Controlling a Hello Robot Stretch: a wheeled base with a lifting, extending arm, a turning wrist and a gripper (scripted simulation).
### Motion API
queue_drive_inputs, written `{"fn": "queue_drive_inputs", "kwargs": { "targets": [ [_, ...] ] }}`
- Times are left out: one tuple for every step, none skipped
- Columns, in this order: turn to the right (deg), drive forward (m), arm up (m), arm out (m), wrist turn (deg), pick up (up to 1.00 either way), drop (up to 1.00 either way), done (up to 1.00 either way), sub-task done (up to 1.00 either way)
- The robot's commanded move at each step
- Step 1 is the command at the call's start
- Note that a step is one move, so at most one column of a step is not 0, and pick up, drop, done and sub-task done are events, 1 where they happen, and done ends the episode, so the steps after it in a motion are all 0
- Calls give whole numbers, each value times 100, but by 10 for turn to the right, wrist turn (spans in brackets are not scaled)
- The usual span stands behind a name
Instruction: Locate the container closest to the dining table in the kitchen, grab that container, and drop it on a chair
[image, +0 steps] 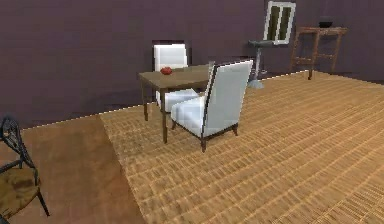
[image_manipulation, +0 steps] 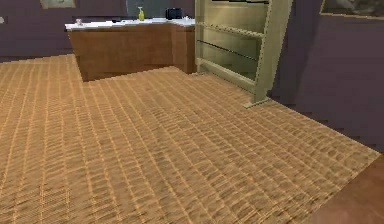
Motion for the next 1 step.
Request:
{"fn": "queue_drive_inputs", "kwargs": {
  "targets": [
    [0,50,0,0,0,0,0,0,0]
  ]
}}
